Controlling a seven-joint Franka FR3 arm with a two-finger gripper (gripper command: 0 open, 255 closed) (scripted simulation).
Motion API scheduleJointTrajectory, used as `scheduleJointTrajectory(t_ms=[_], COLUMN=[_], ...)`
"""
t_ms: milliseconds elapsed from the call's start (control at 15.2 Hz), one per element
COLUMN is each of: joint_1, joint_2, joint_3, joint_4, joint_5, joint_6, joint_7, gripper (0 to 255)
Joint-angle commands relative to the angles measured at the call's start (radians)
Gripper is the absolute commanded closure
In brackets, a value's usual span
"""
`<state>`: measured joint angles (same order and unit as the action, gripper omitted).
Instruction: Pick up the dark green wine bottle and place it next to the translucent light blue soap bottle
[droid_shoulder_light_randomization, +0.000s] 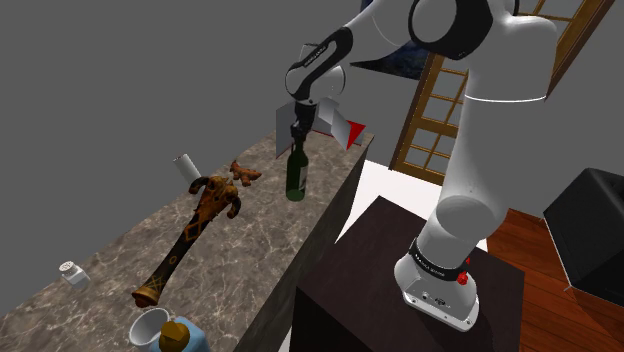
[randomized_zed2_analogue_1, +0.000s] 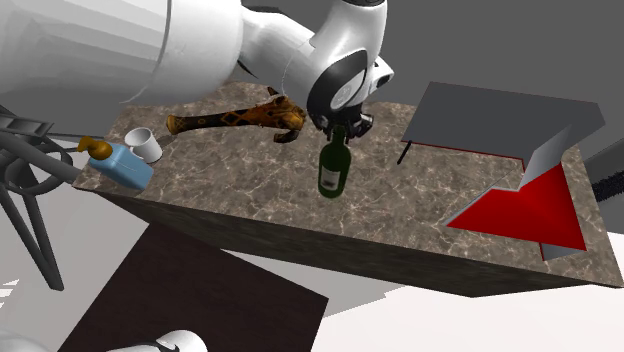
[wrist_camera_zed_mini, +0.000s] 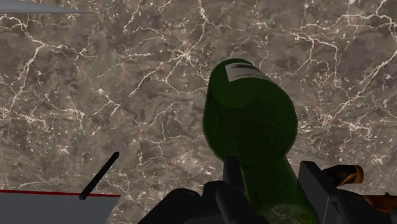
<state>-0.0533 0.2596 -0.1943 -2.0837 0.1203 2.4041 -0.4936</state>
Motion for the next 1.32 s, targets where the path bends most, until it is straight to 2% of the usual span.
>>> scheduleJointTrajectory(t_ms=[0, 1254], joint_1=[0.002, 0.01], joint_2=[-0.019, -0.145], joint_3=[-0.003, -0.014], joint_4=[0.006, 0.113], joint_5=[-0.007, -0.054], joint_6=[-0.024, -0.254], joint_7=[0.005, 0.042], gripper=[255, 255])
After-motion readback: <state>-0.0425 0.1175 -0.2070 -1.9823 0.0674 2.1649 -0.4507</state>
